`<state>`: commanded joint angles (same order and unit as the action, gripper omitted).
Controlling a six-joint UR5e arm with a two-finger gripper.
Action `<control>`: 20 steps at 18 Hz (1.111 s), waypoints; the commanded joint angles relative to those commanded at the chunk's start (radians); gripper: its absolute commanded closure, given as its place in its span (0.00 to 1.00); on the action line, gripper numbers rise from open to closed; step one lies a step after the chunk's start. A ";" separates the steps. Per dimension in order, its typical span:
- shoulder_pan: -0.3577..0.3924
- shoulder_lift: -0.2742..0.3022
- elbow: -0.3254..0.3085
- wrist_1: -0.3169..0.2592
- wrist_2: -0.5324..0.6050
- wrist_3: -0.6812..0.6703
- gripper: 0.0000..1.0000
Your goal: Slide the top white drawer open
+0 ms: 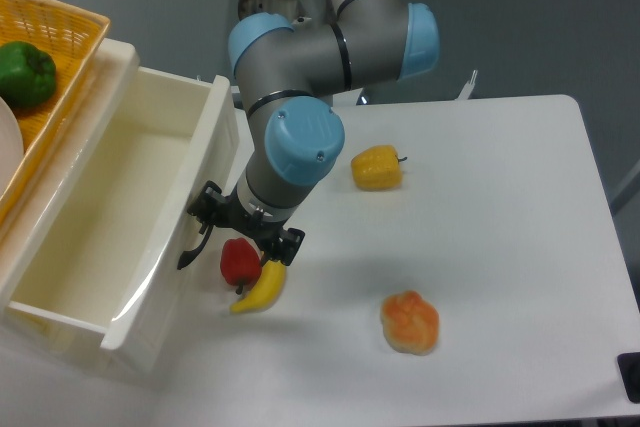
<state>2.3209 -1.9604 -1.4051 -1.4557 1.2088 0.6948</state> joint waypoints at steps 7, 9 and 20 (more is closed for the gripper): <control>0.031 0.003 -0.005 0.000 -0.032 0.003 0.00; 0.038 0.006 -0.006 0.003 -0.052 -0.008 0.00; 0.101 0.014 -0.011 0.011 -0.138 -0.020 0.00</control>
<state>2.4221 -1.9466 -1.4159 -1.4451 1.0707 0.6749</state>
